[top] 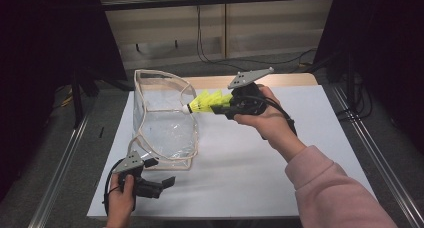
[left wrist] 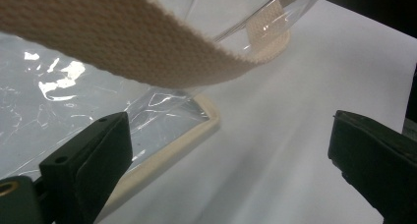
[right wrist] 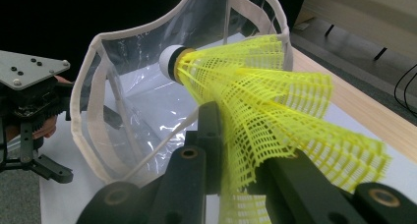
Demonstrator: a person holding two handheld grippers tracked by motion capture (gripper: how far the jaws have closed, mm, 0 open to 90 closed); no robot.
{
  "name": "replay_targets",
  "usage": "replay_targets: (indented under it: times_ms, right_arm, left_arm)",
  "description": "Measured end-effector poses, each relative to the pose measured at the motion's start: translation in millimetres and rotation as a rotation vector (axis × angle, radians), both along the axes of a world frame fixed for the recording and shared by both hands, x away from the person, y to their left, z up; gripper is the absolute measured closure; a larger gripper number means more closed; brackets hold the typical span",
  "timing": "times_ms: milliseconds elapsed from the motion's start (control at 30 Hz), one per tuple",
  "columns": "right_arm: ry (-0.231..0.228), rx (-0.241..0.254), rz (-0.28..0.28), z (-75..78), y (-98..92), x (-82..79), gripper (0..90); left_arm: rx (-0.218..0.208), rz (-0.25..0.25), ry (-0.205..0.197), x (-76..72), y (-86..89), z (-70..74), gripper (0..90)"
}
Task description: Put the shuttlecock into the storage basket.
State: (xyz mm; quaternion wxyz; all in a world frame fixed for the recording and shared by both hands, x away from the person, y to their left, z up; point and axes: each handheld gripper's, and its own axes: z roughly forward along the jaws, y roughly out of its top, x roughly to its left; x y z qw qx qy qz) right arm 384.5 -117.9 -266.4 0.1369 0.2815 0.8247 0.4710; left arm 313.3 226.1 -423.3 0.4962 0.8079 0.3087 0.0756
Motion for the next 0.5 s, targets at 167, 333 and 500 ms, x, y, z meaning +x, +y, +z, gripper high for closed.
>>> replay_targets:
  times_ms: [167,333,500]
  right_arm:
    - [-0.006,-0.003,0.009,2.4,7.5,1.3,82.2]
    - [-0.009,-0.012,0.014,3.4,12.3,2.2,82.2]
    - [-0.011,-0.017,0.022,3.5,17.2,3.1,82.2]
  left_arm:
    - [-0.004,-0.001,0.017,-1.0,-0.4,-0.1,2.9]
    - [-0.004,-0.002,0.013,-0.8,0.1,0.1,2.8]
    - [-0.002,-0.002,0.004,-0.3,0.2,0.1,2.9]
